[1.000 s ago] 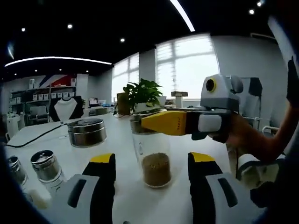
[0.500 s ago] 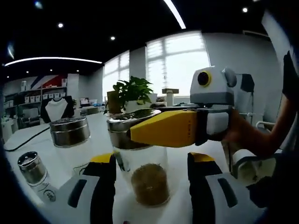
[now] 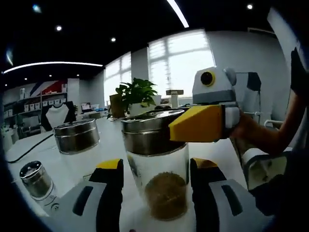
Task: Rotate the seasoning bottle until the label or dispensing opening points toward the visible target arrow and the bottle remains upright within the marked orientation range
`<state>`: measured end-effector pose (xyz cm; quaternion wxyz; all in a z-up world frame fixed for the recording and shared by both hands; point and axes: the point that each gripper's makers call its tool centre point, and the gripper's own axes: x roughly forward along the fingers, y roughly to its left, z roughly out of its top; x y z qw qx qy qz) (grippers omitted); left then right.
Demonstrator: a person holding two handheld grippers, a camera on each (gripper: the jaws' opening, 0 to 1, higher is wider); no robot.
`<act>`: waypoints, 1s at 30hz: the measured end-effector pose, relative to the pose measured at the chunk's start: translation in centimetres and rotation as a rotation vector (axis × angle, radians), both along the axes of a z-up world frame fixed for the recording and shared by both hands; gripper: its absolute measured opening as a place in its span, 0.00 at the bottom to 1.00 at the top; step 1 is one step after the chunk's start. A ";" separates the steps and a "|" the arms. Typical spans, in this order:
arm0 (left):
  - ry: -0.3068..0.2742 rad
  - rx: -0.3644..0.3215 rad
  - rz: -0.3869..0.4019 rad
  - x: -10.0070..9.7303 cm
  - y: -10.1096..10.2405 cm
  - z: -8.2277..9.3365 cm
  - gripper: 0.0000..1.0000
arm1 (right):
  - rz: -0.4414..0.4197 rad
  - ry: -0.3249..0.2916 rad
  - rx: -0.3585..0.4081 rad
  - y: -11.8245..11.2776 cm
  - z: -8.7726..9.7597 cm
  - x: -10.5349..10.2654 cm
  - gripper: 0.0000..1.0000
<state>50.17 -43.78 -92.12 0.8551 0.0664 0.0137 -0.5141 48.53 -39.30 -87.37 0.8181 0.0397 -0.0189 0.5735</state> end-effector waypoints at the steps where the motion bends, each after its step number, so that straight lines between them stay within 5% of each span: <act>1: -0.006 -0.002 -0.020 -0.2 -0.2 0.1 0.56 | 0.010 -0.009 -0.004 0.1 0.0 -0.2 0.36; 5: -0.024 0.036 -0.039 -0.2 -0.5 0.0 0.53 | 0.002 -0.021 -0.023 0.4 0.0 -0.5 0.36; 17: 0.033 -0.063 -0.026 0.8 -0.9 0.4 0.47 | -0.058 0.013 -0.029 0.0 -0.1 0.0 0.37; 21: 0.031 -0.095 0.102 1.9 -0.4 0.4 0.47 | -0.143 0.077 0.017 -0.5 -0.4 0.8 0.36; 23: -0.008 -0.074 0.135 2.2 -0.3 0.6 0.47 | -0.202 0.054 0.007 -0.7 -0.6 0.8 0.36; 25: 0.010 -0.088 0.141 2.0 -0.5 0.4 0.47 | -0.231 0.049 0.000 -1.3 -0.5 1.8 0.36; 30: 0.018 -0.100 0.306 2.9 -0.1 0.4 0.46 | -0.330 0.029 -0.076 -1.4 -0.9 2.2 0.35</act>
